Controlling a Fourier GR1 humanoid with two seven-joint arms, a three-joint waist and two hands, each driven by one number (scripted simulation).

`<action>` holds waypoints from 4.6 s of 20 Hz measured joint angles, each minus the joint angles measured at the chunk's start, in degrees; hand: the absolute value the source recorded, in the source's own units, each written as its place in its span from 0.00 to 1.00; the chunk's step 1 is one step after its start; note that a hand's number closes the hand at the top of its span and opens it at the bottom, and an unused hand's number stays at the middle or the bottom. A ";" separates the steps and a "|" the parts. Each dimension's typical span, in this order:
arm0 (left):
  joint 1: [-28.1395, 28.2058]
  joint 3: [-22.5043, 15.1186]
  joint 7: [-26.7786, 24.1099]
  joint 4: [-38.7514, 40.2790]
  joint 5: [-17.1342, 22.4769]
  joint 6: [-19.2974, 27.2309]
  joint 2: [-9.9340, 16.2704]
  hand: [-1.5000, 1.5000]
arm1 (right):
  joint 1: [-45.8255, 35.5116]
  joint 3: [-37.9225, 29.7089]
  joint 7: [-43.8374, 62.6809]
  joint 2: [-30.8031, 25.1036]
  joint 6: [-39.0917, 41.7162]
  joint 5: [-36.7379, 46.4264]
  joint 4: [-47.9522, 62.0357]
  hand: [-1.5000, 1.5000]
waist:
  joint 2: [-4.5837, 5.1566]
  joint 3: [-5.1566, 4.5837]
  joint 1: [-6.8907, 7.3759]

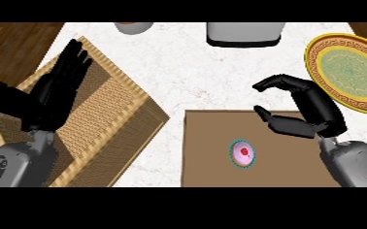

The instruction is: Pick the cupcake from the tray and place it in the plate

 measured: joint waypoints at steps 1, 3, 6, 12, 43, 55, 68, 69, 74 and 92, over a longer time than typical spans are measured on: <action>0.48 -0.76 0.48 -0.39 -0.14 0.01 0.69 0.50 | 0.48 -0.44 -2.20 1.11 0.36 -0.84 0.93 0.00 | 0.23 0.13 -0.14; 0.98 -1.48 0.84 -1.37 -0.23 0.12 1.52 0.50 | 1.51 -1.12 -6.58 1.33 3.42 -2.50 2.69 0.00 | 0.54 0.18 -0.45; 1.27 -1.81 1.18 -2.18 -0.06 0.62 2.15 0.50 | 3.26 0.71 -12.91 0.35 8.24 -1.00 4.85 0.00 | 0.83 0.13 -0.87; 1.77 -2.72 1.00 -3.15 -0.41 1.65 3.18 0.50 | 2.48 3.49 -20.39 -4.83 13.43 6.36 8.02 0.00 | 0.83 -0.19 -1.26; 2.25 -4.84 -1.02 -3.10 0.76 3.92 5.81 0.50 | -5.60 18.16 -5.61 -8.90 16.98 33.36 6.00 0.00 | 0.58 -0.59 -2.24; 1.60 -5.69 -1.83 -1.82 1.96 4.46 6.14 0.50 | -7.48 21.20 0.22 -3.91 16.39 38.64 7.85 0.00 | 0.65 -0.39 -2.40; 0.90 -6.71 -2.13 -1.07 3.14 5.47 6.77 0.50 | -8.25 27.38 -0.69 -0.35 17.56 44.55 8.83 1.00 | 0.61 -0.50 -2.33; 0.82 -6.76 -2.03 -1.02 3.26 5.59 6.80 0.50 | -8.23 27.36 -1.24 -0.22 17.47 44.59 9.02 1.00 | 0.61 -0.52 -2.35; 0.87 -7.02 -2.37 -0.83 3.58 5.78 7.11 0.50 | -7.22 26.44 -2.41 0.34 16.28 44.49 9.86 1.00 | 0.56 -0.50 -2.69; 3.46 -6.53 -3.68 -1.71 5.64 7.51 8.81 0.50 | -4.37 2.92 -4.40 -5.56 -8.21 42.00 7.26 1.00 | 0.14 -0.61 -5.18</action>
